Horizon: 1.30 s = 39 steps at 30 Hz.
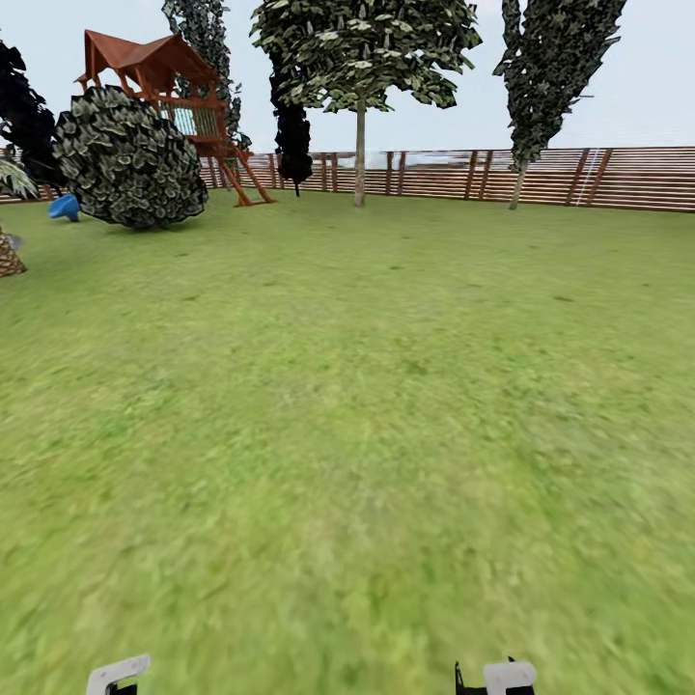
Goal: In the garden, pick up the pesticide atomizer on the floor and spray pesticide onto both trees until each tree trunk is fully covered.
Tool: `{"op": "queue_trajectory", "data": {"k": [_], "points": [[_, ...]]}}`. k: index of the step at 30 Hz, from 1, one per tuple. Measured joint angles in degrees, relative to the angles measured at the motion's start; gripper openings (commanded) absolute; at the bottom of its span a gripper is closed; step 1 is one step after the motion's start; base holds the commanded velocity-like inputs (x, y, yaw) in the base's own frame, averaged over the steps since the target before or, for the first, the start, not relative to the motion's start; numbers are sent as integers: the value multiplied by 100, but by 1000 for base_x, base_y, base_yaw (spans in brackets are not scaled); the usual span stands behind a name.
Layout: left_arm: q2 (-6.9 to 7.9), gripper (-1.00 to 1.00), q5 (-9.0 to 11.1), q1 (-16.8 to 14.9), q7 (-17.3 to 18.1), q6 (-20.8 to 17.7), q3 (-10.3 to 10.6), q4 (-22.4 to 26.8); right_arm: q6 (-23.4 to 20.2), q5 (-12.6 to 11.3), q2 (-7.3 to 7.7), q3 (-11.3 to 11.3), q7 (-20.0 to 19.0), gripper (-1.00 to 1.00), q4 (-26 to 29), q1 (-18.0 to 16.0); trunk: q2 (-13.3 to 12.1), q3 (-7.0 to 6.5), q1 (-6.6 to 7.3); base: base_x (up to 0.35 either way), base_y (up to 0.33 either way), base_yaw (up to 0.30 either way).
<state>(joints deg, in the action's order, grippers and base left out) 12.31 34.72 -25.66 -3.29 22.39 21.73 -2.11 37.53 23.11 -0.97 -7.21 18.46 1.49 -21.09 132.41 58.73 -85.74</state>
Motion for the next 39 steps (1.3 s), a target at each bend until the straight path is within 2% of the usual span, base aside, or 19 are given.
{"op": "queue_trajectory", "data": {"k": [15, 24, 39], "points": [[0, -100, 0, 17, 0, 2, 0, 0, 0, 0, 3, -1, 0, 100, -7, 0, 0, 0, 0, 340, 0, -1], [0, -100, 0, 17, 0, 2, -2, 0, 0, 0, 24, 1, 0, 100, -2, 12, 0, 0, 0, 340, 0, -194], [4, -100, 1, 17, 0, 1, -2, 0, 0, 0, 1, 0, 0, 100, 0, 11, 0, 0, 0, 340, 0, -10]]}}
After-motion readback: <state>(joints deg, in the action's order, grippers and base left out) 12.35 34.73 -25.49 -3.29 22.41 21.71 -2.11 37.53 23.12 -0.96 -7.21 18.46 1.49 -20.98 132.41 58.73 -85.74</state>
